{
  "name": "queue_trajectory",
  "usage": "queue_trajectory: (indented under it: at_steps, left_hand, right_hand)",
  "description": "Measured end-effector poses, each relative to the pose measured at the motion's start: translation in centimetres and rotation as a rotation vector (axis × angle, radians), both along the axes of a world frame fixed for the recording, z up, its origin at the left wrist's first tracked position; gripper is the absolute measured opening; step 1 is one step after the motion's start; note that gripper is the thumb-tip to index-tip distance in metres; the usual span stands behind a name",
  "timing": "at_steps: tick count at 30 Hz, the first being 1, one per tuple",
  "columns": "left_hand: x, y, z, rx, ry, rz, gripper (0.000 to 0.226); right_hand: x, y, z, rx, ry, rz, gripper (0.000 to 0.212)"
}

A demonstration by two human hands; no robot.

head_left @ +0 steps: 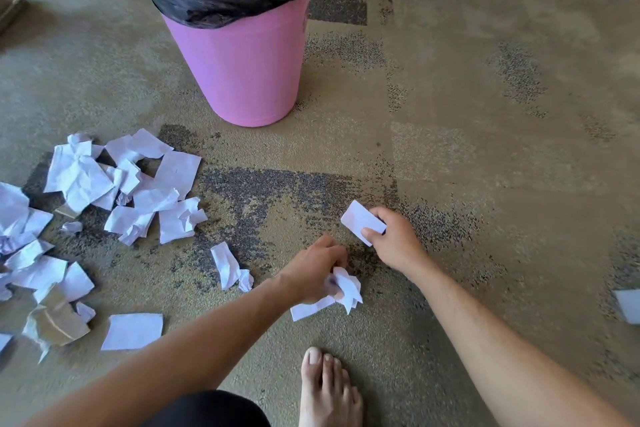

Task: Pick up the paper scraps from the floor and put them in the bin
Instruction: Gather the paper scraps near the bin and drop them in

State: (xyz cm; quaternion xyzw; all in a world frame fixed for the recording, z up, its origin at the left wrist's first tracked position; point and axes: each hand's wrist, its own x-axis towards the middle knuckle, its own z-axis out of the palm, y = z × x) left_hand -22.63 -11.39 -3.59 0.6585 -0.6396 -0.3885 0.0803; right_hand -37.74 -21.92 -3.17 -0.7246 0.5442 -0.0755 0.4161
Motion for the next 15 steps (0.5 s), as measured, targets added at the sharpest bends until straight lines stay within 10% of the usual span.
queue_trajectory:
  at_steps: [15]
  left_hand:
    - [3.9,1.4,-0.1,0.051,0.52,0.564,0.031]
  right_hand:
    - [1.4,4.9,1.5,0.634,-0.456,-0.267,0.011]
